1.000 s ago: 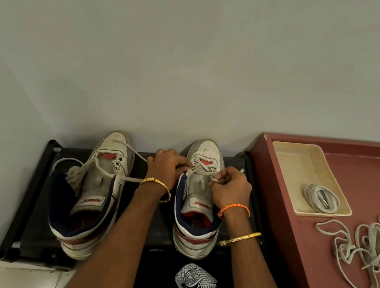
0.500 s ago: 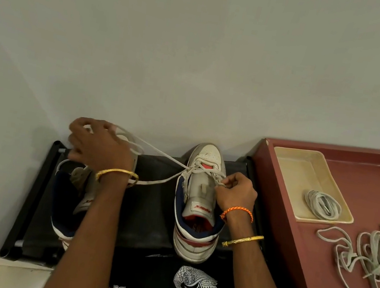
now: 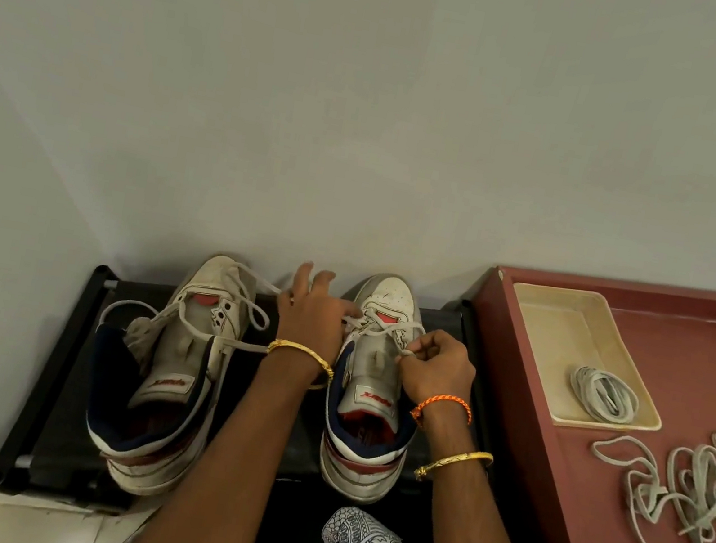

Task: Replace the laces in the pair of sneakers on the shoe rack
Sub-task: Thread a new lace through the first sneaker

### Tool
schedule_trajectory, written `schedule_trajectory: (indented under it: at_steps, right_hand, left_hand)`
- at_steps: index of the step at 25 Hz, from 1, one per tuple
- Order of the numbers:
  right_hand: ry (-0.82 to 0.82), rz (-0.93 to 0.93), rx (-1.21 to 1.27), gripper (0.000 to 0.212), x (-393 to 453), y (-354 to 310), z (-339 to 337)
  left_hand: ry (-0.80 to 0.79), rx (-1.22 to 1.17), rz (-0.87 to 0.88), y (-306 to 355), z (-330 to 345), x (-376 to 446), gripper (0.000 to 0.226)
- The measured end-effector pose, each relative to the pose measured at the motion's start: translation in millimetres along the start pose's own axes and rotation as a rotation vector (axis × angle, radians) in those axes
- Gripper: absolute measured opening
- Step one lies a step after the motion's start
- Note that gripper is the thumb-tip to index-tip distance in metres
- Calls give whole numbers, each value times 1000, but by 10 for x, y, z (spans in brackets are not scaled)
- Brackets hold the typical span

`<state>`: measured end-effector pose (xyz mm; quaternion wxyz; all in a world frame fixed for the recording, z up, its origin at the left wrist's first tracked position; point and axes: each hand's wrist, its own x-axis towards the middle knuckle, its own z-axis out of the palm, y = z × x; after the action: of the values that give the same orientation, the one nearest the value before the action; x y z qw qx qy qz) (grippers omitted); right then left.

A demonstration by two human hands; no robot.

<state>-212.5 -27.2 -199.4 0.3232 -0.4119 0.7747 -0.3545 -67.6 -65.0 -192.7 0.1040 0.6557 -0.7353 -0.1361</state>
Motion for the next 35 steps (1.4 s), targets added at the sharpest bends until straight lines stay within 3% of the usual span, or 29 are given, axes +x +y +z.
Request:
schedule_trajectory:
  at_steps: [2,5,10,14,16,18,19,21,25,27,30,32,35]
  right_hand:
    - [-4,2,-6,18,7,6,13]
    - [-15,7,-10,16,14,-3,41]
    - [16,38,-9,23,40,10,45]
    - [18,51,-12,23,47,9,17]
    - [11,52,-12,23,46,-2,18]
    - [0,56,-9,22,41,-4,23]
    - [0,58,-5,22,35,-5,27]
    - [-3,55,2,21,32,-6,25]
    - [-70,28,0,22,55,-7,11]
    - [-94,17,-7,23,66,-10,9]
    - [-111,0,-8,23,61,-1,3]
    - [-110,-2,-2,23,64,5,2]
    - [-134,-2,-5,21,79,3,1]
  left_hand:
    - [-69,-64,-28,4,96,46,24]
    - [0,-76,-40,-33,115,64,18]
    - [330,-131,-256,-187,-84,14,18]
    - [776,-603,-576,-425,-520,-76,16]
    - [989,-1048,-713,-534,-628,-78,20]
    - [1077,-1445,-819,-576,-642,-67,23]
    - [1051,-1508,-832,-584,-620,-53,24]
    - [880,-1334,-753,-504,-609,-44,20]
    - [190,-195,-476,-204,-412,-95,36]
    - [-72,97,-314,-77,-211,-59,31]
    - [-206,-91,-131,-30,57,39,29]
    - [-221,-270,-137,-35,100,74,31]
    - [-232,-284,-155,-90,96,93,31]
